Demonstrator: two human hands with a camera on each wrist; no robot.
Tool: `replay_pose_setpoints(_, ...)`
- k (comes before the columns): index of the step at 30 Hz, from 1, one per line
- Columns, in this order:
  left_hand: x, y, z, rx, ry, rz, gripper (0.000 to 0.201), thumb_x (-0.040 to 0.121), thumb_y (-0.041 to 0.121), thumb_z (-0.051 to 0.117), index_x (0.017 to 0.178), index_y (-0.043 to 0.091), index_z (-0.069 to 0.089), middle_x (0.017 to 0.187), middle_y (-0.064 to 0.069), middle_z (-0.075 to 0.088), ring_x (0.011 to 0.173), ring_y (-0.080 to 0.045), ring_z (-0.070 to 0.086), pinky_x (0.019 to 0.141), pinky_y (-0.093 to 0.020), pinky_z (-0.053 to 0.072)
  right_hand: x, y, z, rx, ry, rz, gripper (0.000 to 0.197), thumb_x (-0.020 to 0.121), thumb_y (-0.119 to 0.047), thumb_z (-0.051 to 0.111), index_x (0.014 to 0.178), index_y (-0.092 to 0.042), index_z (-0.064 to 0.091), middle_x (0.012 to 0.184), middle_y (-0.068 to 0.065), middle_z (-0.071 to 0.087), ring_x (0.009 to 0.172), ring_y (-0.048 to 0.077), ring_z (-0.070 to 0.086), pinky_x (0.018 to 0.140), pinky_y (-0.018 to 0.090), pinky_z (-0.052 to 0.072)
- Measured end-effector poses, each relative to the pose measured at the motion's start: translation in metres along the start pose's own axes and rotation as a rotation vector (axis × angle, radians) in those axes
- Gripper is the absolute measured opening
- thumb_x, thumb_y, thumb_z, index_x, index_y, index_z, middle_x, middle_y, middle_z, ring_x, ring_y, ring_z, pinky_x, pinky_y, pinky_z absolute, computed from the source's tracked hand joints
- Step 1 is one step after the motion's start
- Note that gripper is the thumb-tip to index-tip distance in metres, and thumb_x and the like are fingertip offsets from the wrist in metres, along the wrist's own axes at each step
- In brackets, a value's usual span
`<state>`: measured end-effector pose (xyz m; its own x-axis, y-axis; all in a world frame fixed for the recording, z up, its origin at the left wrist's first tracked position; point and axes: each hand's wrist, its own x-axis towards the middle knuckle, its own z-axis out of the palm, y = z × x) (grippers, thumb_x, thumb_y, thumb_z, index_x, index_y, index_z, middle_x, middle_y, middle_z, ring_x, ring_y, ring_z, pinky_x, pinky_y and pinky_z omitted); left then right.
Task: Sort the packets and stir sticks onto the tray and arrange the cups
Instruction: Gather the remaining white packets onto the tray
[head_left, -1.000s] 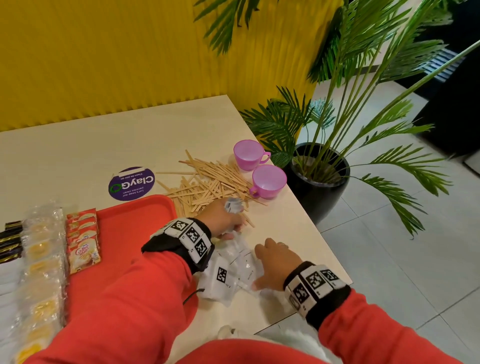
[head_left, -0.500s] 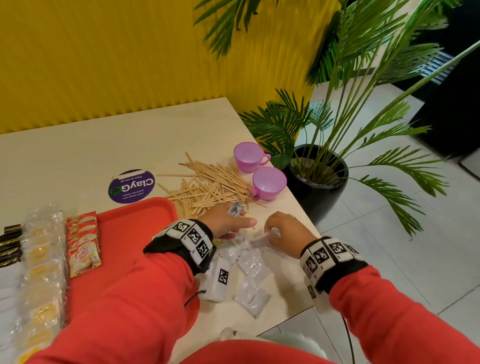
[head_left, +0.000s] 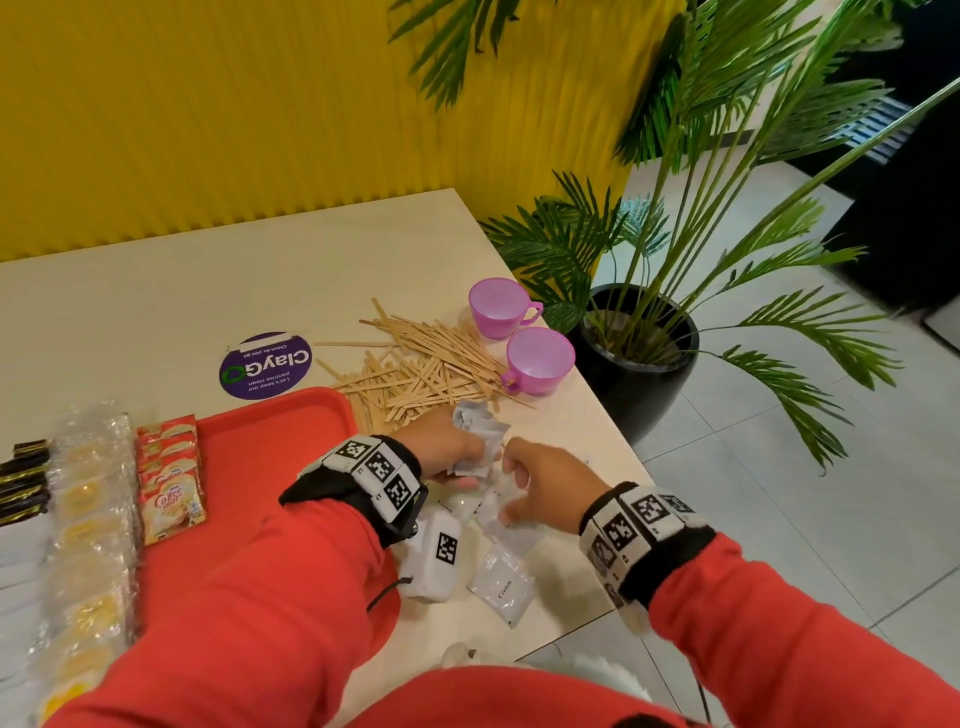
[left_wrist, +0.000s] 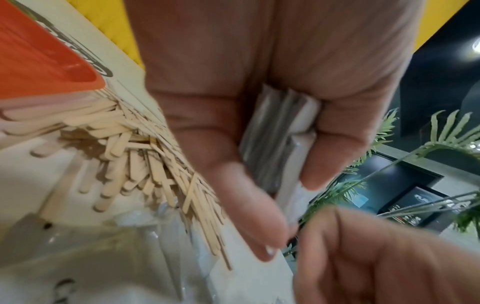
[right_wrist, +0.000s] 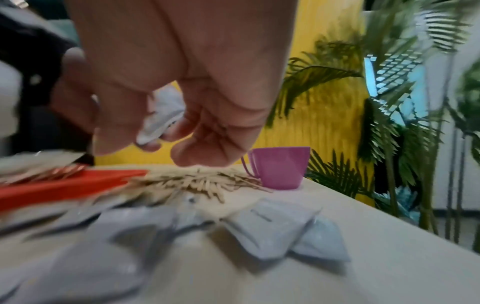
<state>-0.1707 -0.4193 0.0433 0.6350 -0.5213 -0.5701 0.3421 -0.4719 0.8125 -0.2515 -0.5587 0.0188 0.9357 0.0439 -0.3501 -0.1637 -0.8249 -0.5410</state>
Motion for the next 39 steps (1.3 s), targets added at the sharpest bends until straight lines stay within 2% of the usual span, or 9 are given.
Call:
replay_pose_setpoints(5, 0.001, 0.0, -0.002, -0.102, 0.039, 0.02, 0.035, 0.084, -0.012, 0.041, 0.089, 0.019, 0.058, 0.084, -0.007, 0.067, 0.076, -0.018, 0.064, 0.049, -0.021, 0.052, -0.009, -0.001, 0.023, -0.5, -0.309, -0.186, 0.064, 0.067, -0.035, 0.077, 0.123, -0.03, 0.047, 0.114, 0.001, 0.045, 0.103, 0.023, 0.041, 0.087, 0.037, 0.032)
replay_pose_setpoints(13, 0.0, -0.001, -0.001, -0.084, 0.08, -0.009, 0.021, 0.081, -0.01, 0.048, 0.078, 0.008, 0.059, 0.068, -0.01, 0.062, 0.069, -0.019, 0.062, 0.058, -0.025, 0.052, -0.007, -0.008, 0.029, -0.636, -0.366, -0.198, 0.056, 0.078, -0.029, 0.07, 0.13, -0.026, 0.05, 0.123, 0.008, 0.043, 0.116, 0.029, 0.036, 0.096, 0.043, 0.031)
replay_pose_setpoints(20, 0.004, -0.012, -0.009, -0.112, 0.059, -0.008, 0.012, 0.08, 0.012, 0.071, 0.079, 0.014, 0.059, 0.066, -0.004, 0.061, 0.062, -0.012, 0.061, 0.058, -0.022, 0.055, -0.004, -0.005, 0.003, 0.139, -0.106, -0.035, 0.005, 0.087, -0.016, 0.062, 0.084, -0.02, 0.062, 0.085, -0.004, 0.057, 0.088, 0.016, 0.053, 0.077, 0.024, 0.038)
replay_pose_setpoints(23, 0.004, -0.015, -0.007, -0.13, 0.01, 0.008, 0.012, 0.08, 0.018, 0.071, 0.077, 0.017, 0.059, 0.06, 0.003, 0.063, 0.055, -0.008, 0.061, 0.049, -0.019, 0.049, 0.001, -0.005, -0.01, 0.308, 0.0, -0.007, 0.024, 0.084, -0.013, 0.065, 0.069, -0.027, 0.053, 0.071, -0.009, 0.053, 0.073, 0.01, 0.05, 0.07, 0.023, 0.039)
replay_pose_setpoints(26, 0.002, -0.015, -0.004, -0.085, -0.058, 0.01, 0.041, 0.058, 0.034, 0.085, 0.087, 0.012, 0.066, 0.08, -0.01, 0.069, 0.078, -0.026, 0.066, 0.07, -0.034, 0.055, 0.004, -0.009, -0.016, 0.408, 0.098, -0.001, 0.022, 0.083, -0.012, 0.066, 0.069, -0.023, 0.053, 0.068, -0.003, 0.055, 0.061, 0.006, 0.045, 0.06, 0.019, 0.036)
replay_pose_setpoints(28, 0.001, -0.014, -0.001, -0.128, -0.113, -0.006, 0.044, 0.057, 0.026, 0.086, 0.094, 0.008, 0.067, 0.091, -0.017, 0.068, 0.088, -0.032, 0.066, 0.078, -0.045, 0.055, 0.007, -0.009, -0.014, 0.464, 0.152, 0.009, 0.027, 0.082, -0.007, 0.066, 0.066, -0.022, 0.05, 0.066, -0.001, 0.055, 0.059, 0.007, 0.044, 0.057, 0.017, 0.034)
replay_pose_setpoints(30, -0.001, -0.013, 0.0, -0.123, -0.103, 0.01, 0.022, 0.07, 0.003, 0.077, 0.088, 0.007, 0.066, 0.083, -0.015, 0.066, 0.077, -0.028, 0.067, 0.066, -0.039, 0.058, 0.01, -0.008, -0.008, 0.511, 0.174, 0.023, 0.03, 0.081, -0.004, 0.065, 0.066, -0.023, 0.048, 0.062, -0.004, 0.049, 0.058, 0.008, 0.041, 0.056, 0.019, 0.032)
replay_pose_setpoints(34, -0.002, -0.01, -0.001, -0.02, 0.062, 0.046, 0.024, 0.073, -0.011, 0.06, 0.065, 0.011, 0.054, 0.063, -0.007, 0.054, 0.053, -0.014, 0.057, 0.046, -0.021, 0.047, 0.008, -0.001, 0.003, 0.319, 0.15, 0.099, 0.021, 0.078, -0.017, 0.071, 0.085, -0.022, 0.052, 0.077, -0.004, 0.053, 0.071, 0.01, 0.049, 0.062, 0.02, 0.038)
replay_pose_setpoints(39, 0.003, -0.012, -0.007, -0.076, 0.128, 0.06, 0.019, 0.073, -0.006, 0.055, 0.077, 0.01, 0.065, 0.085, -0.011, 0.069, 0.076, -0.023, 0.063, 0.065, -0.028, 0.052, 0.002, 0.015, 0.021, -0.298, -0.115, 0.061, 0.056, 0.081, -0.019, 0.066, 0.13, -0.029, 0.042, 0.12, 0.005, 0.048, 0.112, 0.026, 0.045, 0.092, 0.035, 0.04)
